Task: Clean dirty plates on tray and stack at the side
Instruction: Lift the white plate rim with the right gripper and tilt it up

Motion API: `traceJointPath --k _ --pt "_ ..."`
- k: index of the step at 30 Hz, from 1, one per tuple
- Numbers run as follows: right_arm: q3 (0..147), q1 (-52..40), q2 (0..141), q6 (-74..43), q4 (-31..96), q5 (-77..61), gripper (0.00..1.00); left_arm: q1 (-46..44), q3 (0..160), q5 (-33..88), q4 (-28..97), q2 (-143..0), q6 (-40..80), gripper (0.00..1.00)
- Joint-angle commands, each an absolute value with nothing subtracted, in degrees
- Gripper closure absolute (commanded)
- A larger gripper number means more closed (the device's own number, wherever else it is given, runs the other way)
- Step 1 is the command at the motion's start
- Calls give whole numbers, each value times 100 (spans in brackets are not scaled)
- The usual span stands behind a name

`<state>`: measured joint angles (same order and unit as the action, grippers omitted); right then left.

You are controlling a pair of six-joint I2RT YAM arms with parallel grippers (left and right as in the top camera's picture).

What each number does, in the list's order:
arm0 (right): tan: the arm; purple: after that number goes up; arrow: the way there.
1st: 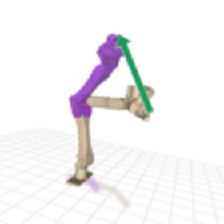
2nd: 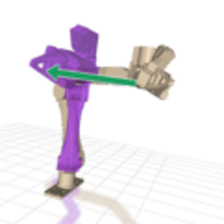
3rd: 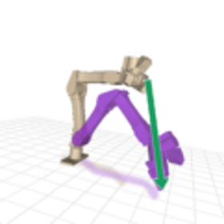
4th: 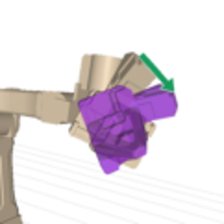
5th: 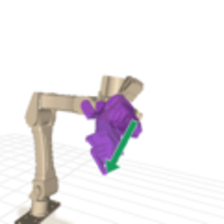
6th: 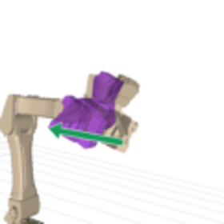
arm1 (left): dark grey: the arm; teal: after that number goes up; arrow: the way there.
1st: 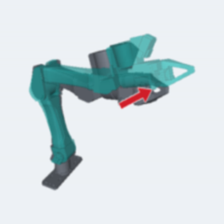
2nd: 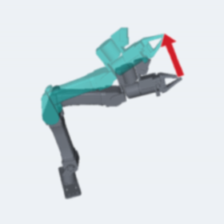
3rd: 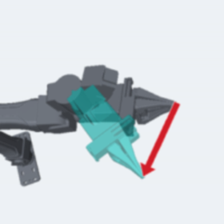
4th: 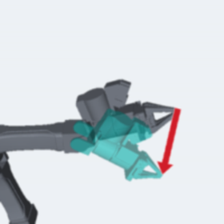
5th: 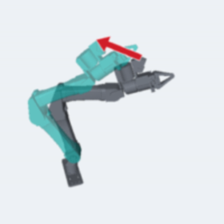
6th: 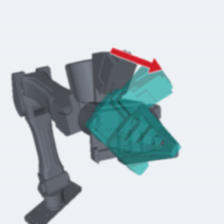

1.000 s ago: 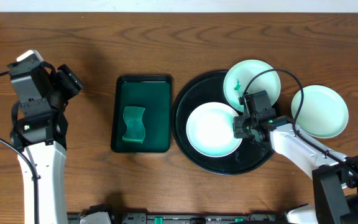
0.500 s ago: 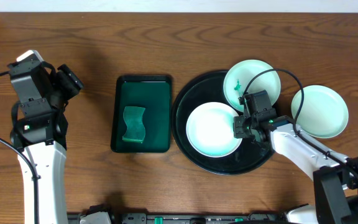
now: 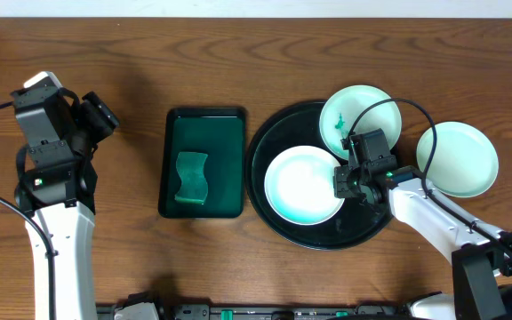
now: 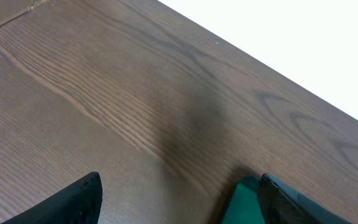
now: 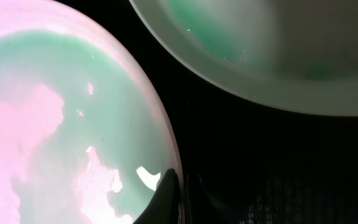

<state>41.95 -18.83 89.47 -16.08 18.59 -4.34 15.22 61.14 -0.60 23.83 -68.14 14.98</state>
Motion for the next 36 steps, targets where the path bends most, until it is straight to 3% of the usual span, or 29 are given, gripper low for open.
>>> traceJointPath --k 1,21,36 --pt "4237 -1916 8759 -1579 1863 -473 99 1542 6121 -113 2392 -6816 1505 20" --pt "4237 -1916 8272 -1581 1831 -276 99 1542 6121 -113 2390 -6816 1505 20" --pt "4237 -1905 8272 -2222 644 -137 99 1542 6121 -113 2392 -6816 1505 20"
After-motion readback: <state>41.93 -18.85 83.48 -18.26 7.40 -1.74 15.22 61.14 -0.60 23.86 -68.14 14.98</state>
